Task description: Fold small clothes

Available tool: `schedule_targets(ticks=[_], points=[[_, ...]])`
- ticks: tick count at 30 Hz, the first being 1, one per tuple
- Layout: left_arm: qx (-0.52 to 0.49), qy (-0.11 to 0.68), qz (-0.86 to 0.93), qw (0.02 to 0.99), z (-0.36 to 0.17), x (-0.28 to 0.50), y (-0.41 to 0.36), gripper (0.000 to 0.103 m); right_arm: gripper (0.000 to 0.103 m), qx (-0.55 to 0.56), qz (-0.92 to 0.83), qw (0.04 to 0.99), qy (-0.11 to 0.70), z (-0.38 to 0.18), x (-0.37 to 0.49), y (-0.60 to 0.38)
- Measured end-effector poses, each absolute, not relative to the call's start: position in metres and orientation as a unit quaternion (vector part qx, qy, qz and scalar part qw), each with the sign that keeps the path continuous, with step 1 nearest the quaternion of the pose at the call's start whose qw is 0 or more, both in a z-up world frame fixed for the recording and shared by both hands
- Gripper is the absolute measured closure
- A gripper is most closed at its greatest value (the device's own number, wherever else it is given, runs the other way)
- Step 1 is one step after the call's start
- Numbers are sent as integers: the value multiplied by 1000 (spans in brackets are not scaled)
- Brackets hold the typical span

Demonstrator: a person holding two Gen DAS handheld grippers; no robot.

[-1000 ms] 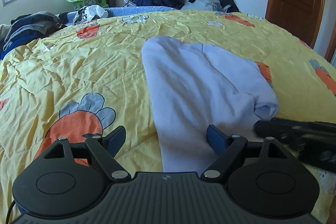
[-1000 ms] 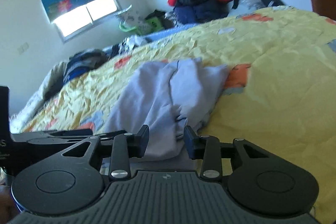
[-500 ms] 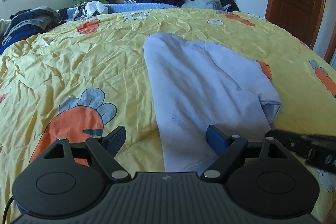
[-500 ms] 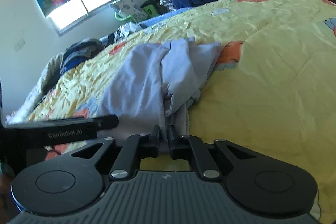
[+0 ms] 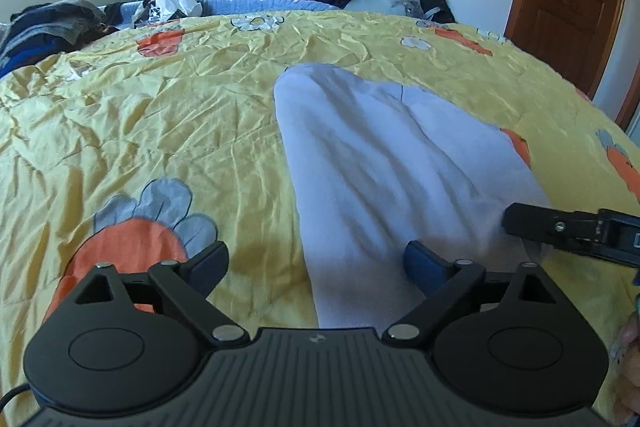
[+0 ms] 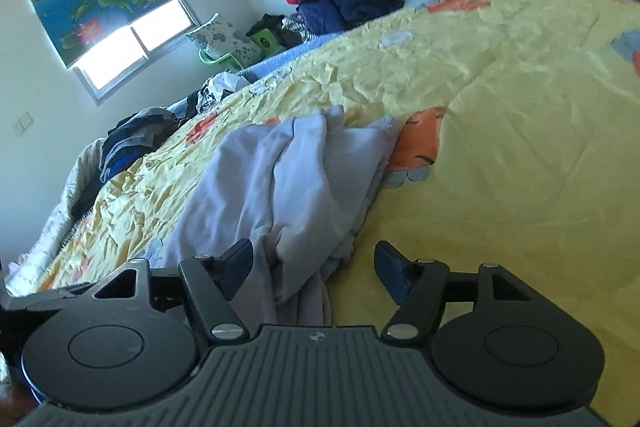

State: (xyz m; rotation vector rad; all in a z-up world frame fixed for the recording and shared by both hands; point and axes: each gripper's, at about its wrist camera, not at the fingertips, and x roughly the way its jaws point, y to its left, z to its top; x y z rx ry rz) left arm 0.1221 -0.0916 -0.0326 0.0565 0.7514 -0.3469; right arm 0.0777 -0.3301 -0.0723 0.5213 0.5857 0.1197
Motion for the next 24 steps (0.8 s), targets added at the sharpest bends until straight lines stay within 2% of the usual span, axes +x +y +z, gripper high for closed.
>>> schedule_targets(ticks=[3,9,11,13,15,16,17,20,24], points=[[10,366,-177,914,-34,141,-88,6,32,272,74,916,287,-77,93,-333],[-93,382,-215,894,-42,183,-72,3,34,291,128,903,290,-80,136,-334],[-109,380,-221,892,-43,190,-72,4,42,302,140,898,288,-82,149,-334],[-115,376,-219,893,-44,193,-74,6,65,319,140,892,289,-86,163,-335],[-100,368,-212,900,-43,191,-79,35,73,333,135,887,290,-91,172,-338],[-94,366,-215,900,-43,190,-81,56,75,340,136,885,288,-93,173,-338],[-103,365,-221,899,-43,189,-81,67,76,341,136,885,285,-94,172,-338],[-107,348,-215,906,-41,185,-81,83,79,330,136,892,276,-93,167,-333],[-123,327,-211,913,-32,175,-72,87,80,341,150,890,264,-81,164,-327]])
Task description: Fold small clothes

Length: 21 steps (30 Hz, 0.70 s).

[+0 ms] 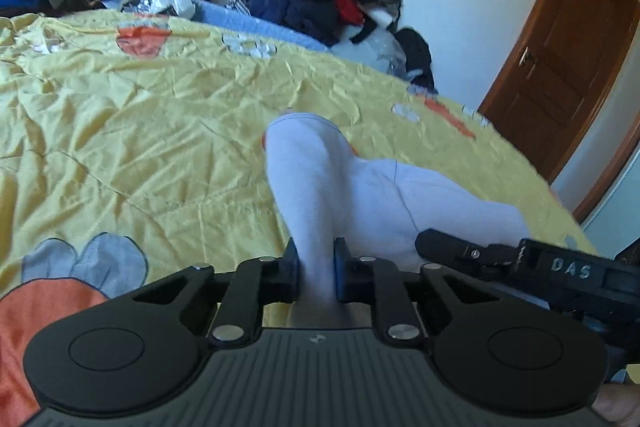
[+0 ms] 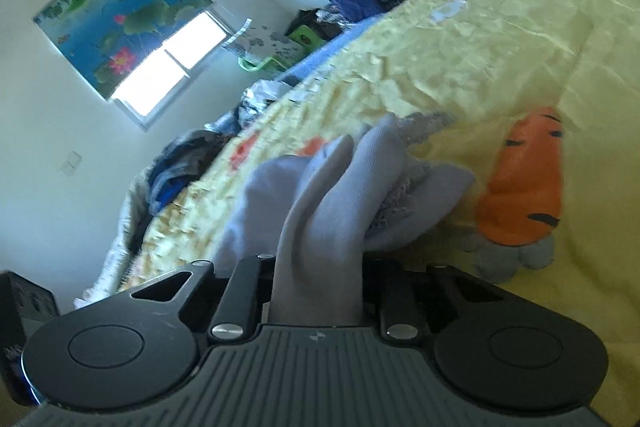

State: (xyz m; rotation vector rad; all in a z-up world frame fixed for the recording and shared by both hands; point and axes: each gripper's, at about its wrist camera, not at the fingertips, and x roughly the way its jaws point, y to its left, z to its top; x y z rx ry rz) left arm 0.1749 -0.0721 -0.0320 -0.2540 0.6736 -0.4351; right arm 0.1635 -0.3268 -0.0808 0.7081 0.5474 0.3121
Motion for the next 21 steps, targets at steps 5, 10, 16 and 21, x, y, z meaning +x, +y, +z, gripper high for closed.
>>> schedule_targets(ticks=[5,10,16,21], points=[[-137,288,-187,929,-3,166,-41,87,80,337,197,891,234,-48,162,-303],[-94,290,-155,940,19,184,-23,87,78,318,207,899,220,-28,178,-272],[-36,352,-114,928,-25,208,-30,81,55,246,111,909,316,-66,214,-240],[-30,315,-87,945,-13,168,-16,45,53,235,38,936,258,-51,167,-259]])
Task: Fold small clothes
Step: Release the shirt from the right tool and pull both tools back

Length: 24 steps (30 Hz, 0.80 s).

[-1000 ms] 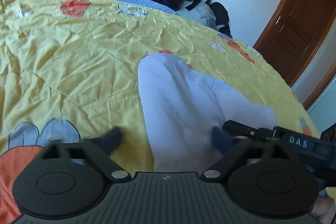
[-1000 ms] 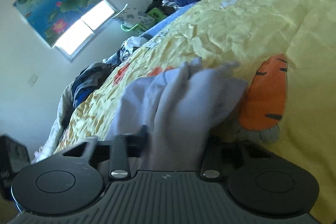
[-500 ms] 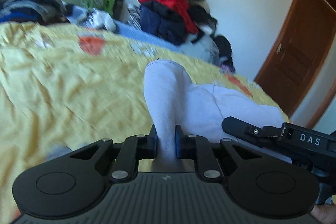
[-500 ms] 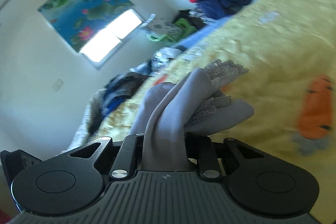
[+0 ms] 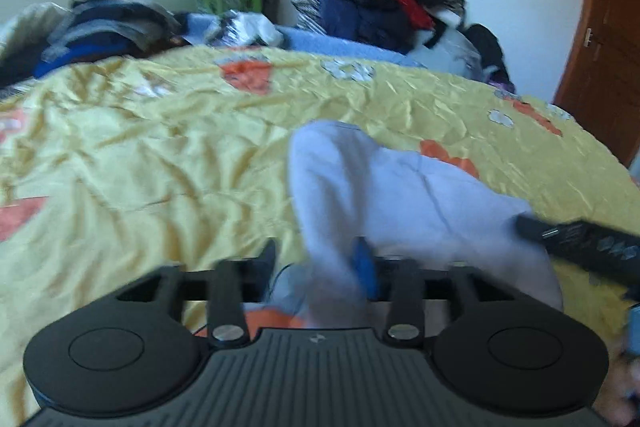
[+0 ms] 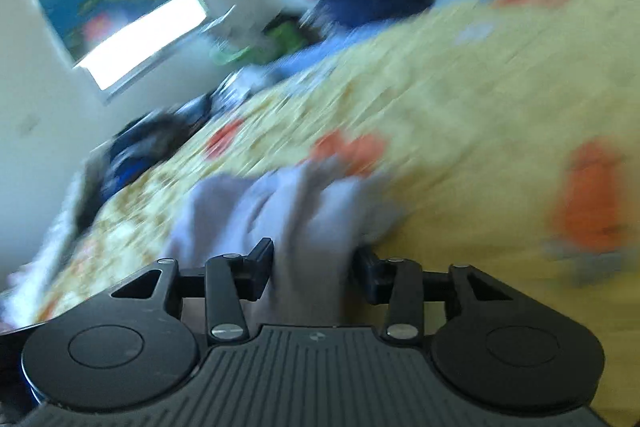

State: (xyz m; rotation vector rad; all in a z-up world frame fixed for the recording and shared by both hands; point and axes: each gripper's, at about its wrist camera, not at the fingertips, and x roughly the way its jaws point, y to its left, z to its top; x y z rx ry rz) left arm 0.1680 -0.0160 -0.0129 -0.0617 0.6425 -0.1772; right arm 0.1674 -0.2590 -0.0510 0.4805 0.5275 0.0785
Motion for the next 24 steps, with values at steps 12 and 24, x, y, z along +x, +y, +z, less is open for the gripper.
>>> schedule_targets(ticks=[12,24], points=[[-21,319,-76,944,-24,125,-11,26,65,69,71,955,279,-40,123,-210],[-19,337,-76,938,-25,84,-8,21,30,86,36,949,302,-41,78,-207]])
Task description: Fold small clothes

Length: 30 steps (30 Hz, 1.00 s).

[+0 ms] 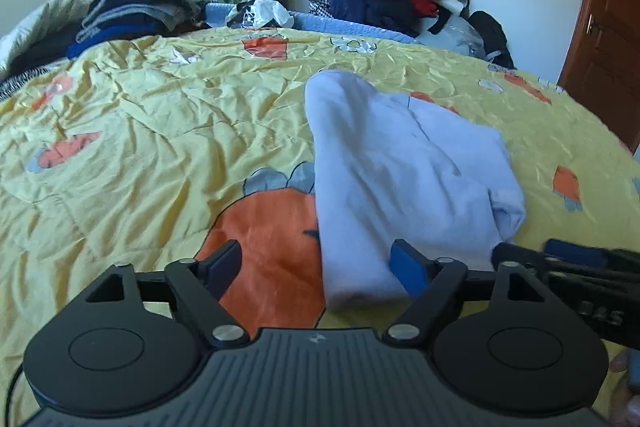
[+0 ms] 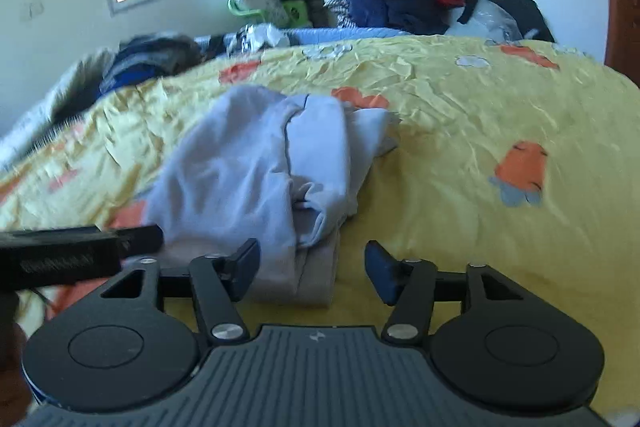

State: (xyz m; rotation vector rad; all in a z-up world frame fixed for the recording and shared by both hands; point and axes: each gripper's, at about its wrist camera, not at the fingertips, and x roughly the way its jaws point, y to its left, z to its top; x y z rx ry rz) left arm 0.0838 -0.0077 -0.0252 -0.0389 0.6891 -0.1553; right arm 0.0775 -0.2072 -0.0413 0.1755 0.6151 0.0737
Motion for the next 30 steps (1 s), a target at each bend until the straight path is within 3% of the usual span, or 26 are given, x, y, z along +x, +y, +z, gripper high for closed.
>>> schedule_targets(ticks=[2,10,25,27,30], points=[[-20,338,-75,938,-25,77,-7,21,19,85,33,950,298,-39,66,-204],[-10,366,-71,928,-41,52,-10,21,7,65,56,949,302,-36,29,-181],[-6,363,-56,930,-44,24,4,17,1,49,43,946,319,-40,-3,-172],[0,363,-55,930,-45,22,5,7,1,48,43,945,321,-41,-5,-171],[4,355,-48,934,-47,18,6,2,1,42,42,944,325,-43,-8,-170]])
